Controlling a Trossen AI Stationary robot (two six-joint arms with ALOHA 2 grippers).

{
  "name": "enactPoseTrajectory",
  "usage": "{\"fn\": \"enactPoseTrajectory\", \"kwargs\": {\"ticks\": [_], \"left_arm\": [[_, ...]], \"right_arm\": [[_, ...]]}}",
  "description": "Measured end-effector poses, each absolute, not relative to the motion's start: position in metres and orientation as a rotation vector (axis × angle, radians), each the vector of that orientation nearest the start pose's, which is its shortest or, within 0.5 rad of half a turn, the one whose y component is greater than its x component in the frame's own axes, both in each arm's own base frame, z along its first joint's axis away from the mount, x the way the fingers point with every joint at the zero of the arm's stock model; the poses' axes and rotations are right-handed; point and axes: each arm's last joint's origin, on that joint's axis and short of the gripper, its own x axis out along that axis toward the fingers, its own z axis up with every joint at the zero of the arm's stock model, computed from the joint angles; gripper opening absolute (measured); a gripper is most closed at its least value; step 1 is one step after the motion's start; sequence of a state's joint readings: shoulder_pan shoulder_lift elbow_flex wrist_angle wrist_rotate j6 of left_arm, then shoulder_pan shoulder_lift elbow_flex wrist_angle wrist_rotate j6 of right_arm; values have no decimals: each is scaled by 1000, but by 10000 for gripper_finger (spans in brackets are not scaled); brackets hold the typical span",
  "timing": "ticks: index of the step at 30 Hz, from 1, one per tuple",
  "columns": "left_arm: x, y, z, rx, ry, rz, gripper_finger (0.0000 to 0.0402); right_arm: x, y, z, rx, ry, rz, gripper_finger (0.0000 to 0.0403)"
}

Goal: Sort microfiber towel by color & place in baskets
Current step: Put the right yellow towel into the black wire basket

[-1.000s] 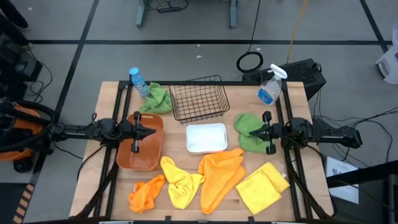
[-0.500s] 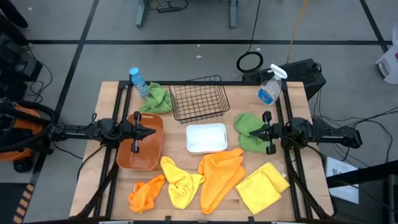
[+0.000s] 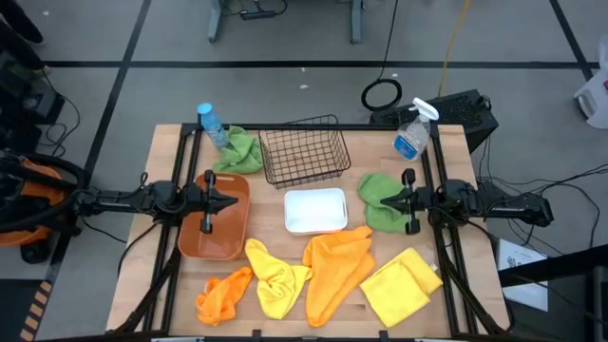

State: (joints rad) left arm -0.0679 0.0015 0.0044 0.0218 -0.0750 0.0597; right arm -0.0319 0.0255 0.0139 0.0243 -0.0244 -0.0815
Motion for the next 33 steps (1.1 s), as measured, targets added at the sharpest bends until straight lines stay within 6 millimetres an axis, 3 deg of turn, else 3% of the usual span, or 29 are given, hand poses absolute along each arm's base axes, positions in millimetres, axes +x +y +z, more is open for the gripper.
{"fn": "enactPoseTrajectory", "kwargs": {"ticks": [5,12,18,27,33], "left_arm": [[97,-4,167,58,-25,8,2],[97,-4,168,57,-35,10,2],[97,-4,168,57,-39,11,2],[97,-4,169,57,-41,11,2],[97,-4,169,57,-42,11,2]], "right_arm": [[98,-3,172,14,-22,-26,0],[95,-3,201,46,-51,-25,0],[92,-5,259,92,23,-88,0],[96,-5,368,75,85,-88,0],[97,-5,421,65,84,-87,0]]}}
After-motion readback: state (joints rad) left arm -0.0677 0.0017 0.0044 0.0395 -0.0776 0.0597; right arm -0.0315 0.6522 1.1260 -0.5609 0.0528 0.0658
